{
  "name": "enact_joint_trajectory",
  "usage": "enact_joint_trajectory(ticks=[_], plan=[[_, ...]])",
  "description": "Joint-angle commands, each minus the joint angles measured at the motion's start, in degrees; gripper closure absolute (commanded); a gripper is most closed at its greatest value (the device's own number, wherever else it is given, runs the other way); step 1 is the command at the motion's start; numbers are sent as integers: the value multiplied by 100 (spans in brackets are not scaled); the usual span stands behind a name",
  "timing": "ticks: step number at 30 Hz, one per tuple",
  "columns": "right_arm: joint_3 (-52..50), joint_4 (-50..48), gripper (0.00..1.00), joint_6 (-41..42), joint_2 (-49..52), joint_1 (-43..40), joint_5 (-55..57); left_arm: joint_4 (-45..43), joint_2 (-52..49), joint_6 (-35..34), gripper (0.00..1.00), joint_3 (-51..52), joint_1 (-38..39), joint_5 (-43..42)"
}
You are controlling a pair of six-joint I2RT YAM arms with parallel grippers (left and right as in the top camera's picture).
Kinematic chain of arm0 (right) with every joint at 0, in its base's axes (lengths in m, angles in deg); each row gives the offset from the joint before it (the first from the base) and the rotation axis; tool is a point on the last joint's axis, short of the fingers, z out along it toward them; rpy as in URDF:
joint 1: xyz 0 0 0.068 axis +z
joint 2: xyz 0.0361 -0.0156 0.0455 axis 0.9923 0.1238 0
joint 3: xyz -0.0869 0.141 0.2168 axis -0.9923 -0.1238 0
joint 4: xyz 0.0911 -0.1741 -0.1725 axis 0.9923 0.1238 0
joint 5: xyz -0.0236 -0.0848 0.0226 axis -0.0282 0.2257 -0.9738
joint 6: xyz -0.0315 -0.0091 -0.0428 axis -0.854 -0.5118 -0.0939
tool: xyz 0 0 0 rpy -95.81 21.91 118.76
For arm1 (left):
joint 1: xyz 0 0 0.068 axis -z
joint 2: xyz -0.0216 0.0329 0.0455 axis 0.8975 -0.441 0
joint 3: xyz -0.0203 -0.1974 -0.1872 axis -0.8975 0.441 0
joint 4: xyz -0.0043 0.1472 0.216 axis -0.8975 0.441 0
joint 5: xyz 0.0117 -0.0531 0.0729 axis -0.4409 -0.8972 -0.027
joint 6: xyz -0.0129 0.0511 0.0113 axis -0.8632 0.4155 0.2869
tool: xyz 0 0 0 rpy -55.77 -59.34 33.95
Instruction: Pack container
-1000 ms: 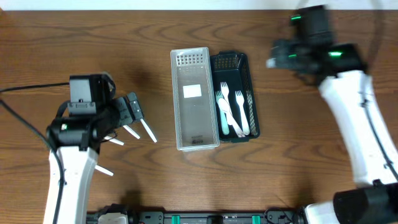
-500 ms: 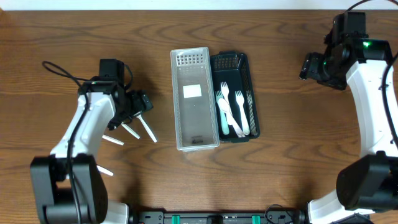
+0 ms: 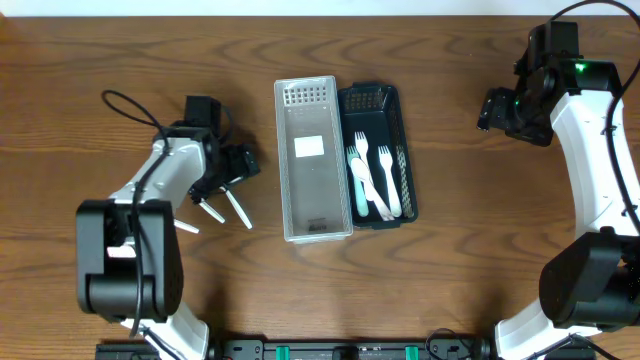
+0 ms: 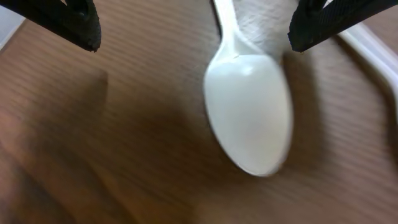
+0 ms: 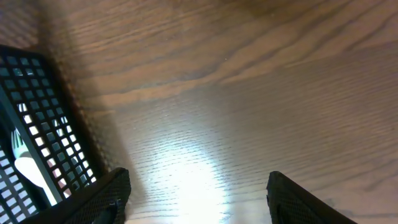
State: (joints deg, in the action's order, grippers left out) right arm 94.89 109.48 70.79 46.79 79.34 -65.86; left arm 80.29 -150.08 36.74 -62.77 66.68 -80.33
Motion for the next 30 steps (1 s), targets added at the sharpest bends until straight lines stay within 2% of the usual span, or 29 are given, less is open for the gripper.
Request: enact_joint_trajectory(ticks=[1,9,20,22,26,27,30], plan=[[-31,55,26,-74,35,-13,-22,22,-223,-52,2,-103,144,227],[-31,142,26,-74,35,-13,-20,190,-450,-304,2,-101,195,533],[-31,168,26,-72,35,-13,-20,490,-483,-352,0,-101,195,525],[-31,168,26,-72,35,-13,-20,483,-483,-352,8,-101,195,527],[-31,199,26,-70,35,-13,-20,461,-483,-352,47,-101,195,527],[-31,203,26,-70,35,-13,-20,457,-483,-352,50,-101,195,527],[-31,203,26,-68,35,-13,-20,457,-483,-350,52,-101,195,529]])
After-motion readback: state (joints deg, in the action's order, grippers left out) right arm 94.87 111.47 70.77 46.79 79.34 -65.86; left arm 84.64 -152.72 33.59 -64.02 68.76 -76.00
